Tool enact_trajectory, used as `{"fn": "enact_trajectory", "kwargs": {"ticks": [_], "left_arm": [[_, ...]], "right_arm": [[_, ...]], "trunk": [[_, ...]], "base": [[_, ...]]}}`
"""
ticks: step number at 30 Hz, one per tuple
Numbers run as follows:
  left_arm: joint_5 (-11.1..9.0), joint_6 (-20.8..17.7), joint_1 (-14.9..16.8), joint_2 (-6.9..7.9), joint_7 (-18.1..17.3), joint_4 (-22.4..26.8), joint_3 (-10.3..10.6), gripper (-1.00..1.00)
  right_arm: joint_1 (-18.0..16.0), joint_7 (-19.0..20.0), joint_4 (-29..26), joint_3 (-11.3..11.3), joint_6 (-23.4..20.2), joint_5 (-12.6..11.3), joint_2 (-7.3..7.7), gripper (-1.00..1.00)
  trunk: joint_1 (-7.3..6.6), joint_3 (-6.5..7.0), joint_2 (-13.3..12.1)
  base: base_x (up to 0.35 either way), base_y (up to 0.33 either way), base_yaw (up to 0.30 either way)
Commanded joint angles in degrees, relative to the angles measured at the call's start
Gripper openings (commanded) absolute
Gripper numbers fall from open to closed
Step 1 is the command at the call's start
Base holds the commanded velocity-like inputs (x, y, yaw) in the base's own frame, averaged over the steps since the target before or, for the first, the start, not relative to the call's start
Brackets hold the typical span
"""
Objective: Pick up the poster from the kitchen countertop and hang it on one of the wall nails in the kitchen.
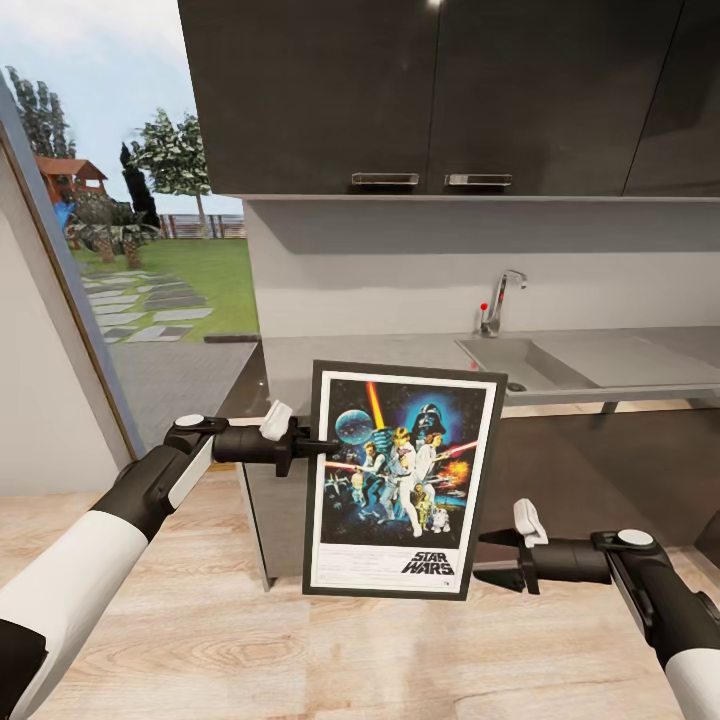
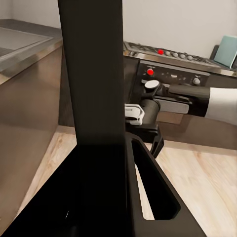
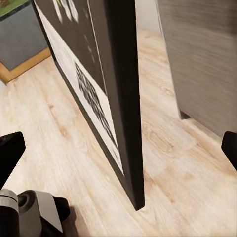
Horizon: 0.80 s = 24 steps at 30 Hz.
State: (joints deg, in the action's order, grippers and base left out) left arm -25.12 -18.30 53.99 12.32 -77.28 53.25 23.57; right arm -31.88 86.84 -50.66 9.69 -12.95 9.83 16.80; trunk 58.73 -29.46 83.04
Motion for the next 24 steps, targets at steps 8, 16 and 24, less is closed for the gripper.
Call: {"fn": "enact_trajectory", "kwargs": {"ticks": [8, 16, 24], "left_arm": [[-0.5, -0.4, 0.1, 0.08, 0.1, 0.0, 0.2, -1.0], [-0.5, -0.7, 0.1, 0.01, 0.1, 2.3, 0.2, -1.0], [-0.5, -0.8, 0.1, 0.03, 0.1, 2.7, 0.1, -1.0]], "right_arm": [[0.0, 0.3, 0.1, 0.2, 0.8, 0.4, -0.1, 1.0], [0.1, 0.3, 0.1, 0.2, 1.1, 0.5, -0.25, 1.0], [0.2, 0.3, 0.1, 0.2, 1.1, 0.4, -0.39, 1.0]], "trunk": [[0.0, -0.06, 0.0], [0.0, -0.06, 0.0], [0.0, -0.06, 0.0]], "base": [[0.0, 0.0, 0.0], [0.0, 0.0, 0.0], [0.0, 0.0, 0.0]]}}
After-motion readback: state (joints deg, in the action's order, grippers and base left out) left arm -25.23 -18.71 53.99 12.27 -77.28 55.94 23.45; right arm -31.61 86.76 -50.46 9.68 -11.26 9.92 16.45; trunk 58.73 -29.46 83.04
